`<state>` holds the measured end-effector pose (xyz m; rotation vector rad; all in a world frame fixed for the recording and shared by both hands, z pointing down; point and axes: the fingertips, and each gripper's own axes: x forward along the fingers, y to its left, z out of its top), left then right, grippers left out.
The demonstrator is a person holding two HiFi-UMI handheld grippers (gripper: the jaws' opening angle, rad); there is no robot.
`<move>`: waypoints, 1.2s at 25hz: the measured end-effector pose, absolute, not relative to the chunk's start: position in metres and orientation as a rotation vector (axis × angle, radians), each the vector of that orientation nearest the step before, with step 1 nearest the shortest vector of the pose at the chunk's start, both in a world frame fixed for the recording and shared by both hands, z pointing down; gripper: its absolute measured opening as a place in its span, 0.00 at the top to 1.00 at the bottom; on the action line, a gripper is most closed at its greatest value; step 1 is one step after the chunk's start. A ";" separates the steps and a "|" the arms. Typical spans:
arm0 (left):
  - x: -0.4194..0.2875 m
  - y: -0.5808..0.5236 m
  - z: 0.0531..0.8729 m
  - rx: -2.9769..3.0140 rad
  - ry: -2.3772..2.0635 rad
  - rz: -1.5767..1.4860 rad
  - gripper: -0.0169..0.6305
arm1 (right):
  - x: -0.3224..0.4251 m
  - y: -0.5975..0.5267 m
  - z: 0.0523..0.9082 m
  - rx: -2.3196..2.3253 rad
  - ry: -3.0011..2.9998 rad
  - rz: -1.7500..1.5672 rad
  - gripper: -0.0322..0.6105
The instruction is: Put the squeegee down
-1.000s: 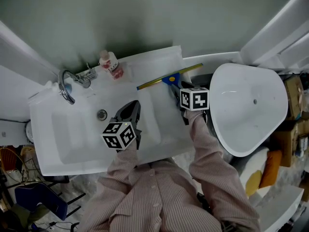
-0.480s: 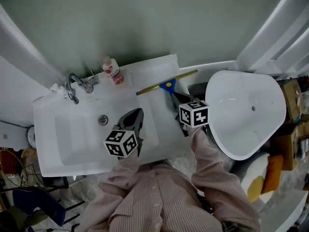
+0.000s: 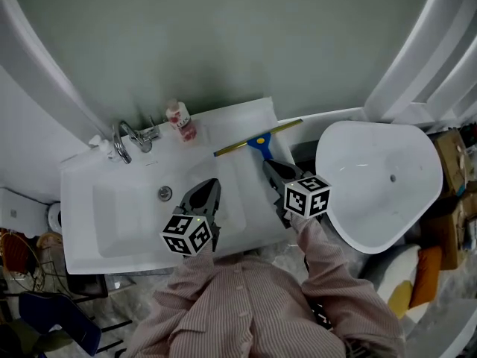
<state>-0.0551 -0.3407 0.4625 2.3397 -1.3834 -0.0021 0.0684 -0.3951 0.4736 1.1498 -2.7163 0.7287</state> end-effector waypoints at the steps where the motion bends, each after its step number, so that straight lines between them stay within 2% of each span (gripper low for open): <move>1: -0.056 -0.339 0.460 2.343 -1.390 -0.011 0.97 | 0.069 -0.392 0.468 1.152 -2.739 0.728 0.94; 10: -0.069 -0.327 0.428 2.396 -1.469 -0.062 0.97 | 0.083 -0.377 0.427 1.208 -2.894 0.790 0.94; 30: -0.096 -0.326 0.396 2.441 -1.599 -0.065 0.97 | 0.104 -0.368 0.394 1.268 -2.927 0.549 0.94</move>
